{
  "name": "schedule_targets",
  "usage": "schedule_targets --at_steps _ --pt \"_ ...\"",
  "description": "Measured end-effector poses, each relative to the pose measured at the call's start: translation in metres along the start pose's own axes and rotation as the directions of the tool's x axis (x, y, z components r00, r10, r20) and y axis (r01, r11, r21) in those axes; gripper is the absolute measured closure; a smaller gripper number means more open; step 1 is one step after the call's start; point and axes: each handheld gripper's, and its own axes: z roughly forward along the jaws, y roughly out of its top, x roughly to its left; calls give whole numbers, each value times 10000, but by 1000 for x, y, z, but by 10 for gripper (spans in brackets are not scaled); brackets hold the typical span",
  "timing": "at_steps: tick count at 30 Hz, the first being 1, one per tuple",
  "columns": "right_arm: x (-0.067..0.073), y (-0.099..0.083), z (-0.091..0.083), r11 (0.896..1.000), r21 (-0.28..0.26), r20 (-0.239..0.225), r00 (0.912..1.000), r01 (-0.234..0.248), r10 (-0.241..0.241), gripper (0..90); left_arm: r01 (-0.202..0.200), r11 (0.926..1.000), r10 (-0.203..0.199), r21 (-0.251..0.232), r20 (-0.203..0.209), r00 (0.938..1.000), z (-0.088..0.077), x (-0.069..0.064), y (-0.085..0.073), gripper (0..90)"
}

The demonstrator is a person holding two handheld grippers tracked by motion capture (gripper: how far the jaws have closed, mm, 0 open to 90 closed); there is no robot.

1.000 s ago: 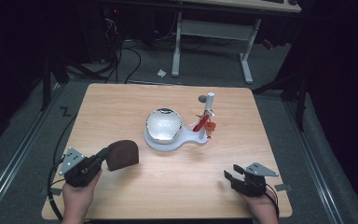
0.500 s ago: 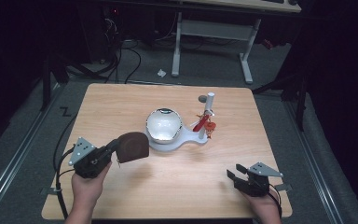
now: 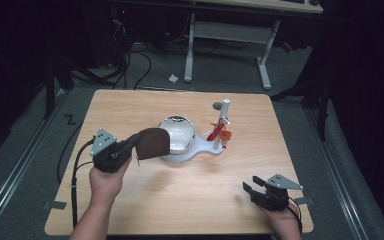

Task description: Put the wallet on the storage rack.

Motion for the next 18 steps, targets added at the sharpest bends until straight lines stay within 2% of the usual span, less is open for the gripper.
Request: schedule_targets --at_steps 11,18 --pt "0 0 0 10000 -1 -35 10000 -5 5 497 79 9989 -61 457 -385 9992 31 5 8 878" --pt "-1 0 0 10000 8 -50 10000 -31 31 499 -58 9963 107 862 -565 9983 46 6 15 878"
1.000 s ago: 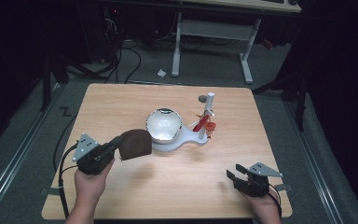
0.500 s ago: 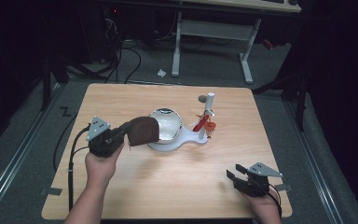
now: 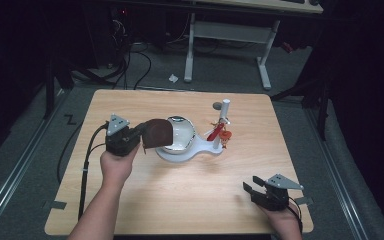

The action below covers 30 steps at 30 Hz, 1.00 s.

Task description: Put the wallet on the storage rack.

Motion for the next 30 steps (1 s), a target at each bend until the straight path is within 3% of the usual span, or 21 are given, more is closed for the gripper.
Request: schedule_targets --at_steps 7,19,30 --pt "0 0 0 10000 9 -18 10000 27 -27 500 -331 9979 351 549 -360 9987 15 -5 4 877" --pt "-1 0 -1 10000 -31 -32 10000 51 -51 500 -501 9907 598 1266 -744 9954 41 -21 11 872" --pt "-1 0 -1 10000 -41 -57 10000 24 -25 500 -481 9881 622 1463 -939 9936 62 -32 10 867"
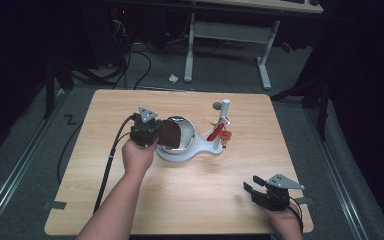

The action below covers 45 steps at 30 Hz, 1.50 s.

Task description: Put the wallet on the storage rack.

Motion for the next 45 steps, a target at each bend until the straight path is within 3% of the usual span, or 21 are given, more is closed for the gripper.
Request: schedule_targets --at_steps 5,11,18,25,30,45 --pt "0 0 1 10000 -8 -23 10000 81 -81 500 180 9996 -178 -232 121 9998 3 -3 0 820" --pt "0 0 1 10000 9 -14 10000 70 -70 500 350 9985 -334 -413 410 9986 2 -2 -1 652" --pt "1 0 1 9999 32 -50 9999 121 -121 499 547 9969 -517 -565 528 9973 -4 3 -3 540" --pt "2 0 2 9999 73 -41 9999 135 -134 498 420 9959 -369 -802 647 9972 -13 5 -2 446" --pt "2 -1 2 9998 70 -41 9999 159 -159 498 387 9946 -272 -967 1181 9926 -20 8 -1 353" --pt "3 -1 3 9998 99 -47 9998 193 -192 498 365 9956 -238 -869 1430 9894 -37 20 -8 91"
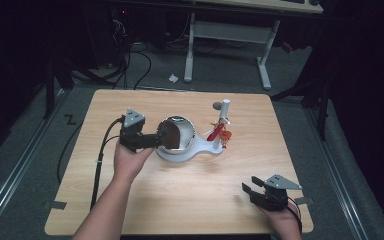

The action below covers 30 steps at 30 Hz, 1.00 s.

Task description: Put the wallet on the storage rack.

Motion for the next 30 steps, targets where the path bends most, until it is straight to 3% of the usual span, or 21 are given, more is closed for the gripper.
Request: schedule_targets --at_steps 5,15,24,30 --pt "0 0 0 10000 1 -2 10000 10 -10 499 40 9999 -39 161 -64 10000 -7 5 -3 10" --pt "1 0 1 10000 19 5 10000 31 -31 499 168 9998 -168 106 -39 9999 -32 21 -23 8" --pt "3 -1 3 9999 104 20 10000 36 -36 500 504 9974 -497 521 -161 9986 -49 43 -59 36" --pt "4 -2 4 9999 134 25 10000 38 -38 500 703 9918 -703 1063 -43 9975 -55 51 -95 52"
